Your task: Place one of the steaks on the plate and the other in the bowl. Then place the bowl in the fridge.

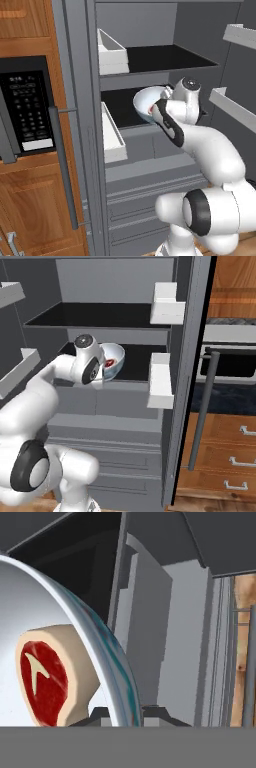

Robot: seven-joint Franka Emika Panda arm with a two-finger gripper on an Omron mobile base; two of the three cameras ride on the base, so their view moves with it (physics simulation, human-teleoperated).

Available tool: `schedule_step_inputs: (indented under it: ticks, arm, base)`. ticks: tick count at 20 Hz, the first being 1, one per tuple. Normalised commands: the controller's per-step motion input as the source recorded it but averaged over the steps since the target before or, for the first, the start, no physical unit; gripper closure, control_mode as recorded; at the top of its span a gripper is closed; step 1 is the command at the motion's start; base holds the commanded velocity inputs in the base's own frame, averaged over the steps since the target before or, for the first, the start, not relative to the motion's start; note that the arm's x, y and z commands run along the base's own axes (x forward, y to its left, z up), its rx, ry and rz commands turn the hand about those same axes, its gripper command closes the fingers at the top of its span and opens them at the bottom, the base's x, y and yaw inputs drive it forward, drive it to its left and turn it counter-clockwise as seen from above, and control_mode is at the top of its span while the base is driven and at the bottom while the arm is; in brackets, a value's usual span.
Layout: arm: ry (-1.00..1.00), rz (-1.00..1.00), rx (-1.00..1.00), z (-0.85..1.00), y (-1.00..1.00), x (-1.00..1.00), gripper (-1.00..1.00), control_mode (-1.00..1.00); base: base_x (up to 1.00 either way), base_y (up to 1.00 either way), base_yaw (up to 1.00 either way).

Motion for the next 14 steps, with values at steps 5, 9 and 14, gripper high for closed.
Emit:
schedule_step_inputs:
  ticks: [5,9,14]
  arm:
    - [0.07,-0.04,0.04,0.0,0.0,0.65,1.0,-1.0]
    - [0.06,-0.03,0.06,0.0,-0.06,0.84,1.0,-1.0]
    - [0.02,0.0,0.07,-0.12,-0.18,0.45,1.0,-1.0]
  base:
    - [0.0,0.0,0.0]
    - [0.0,0.0,0.0]
    - [0.0,0.0,0.0]
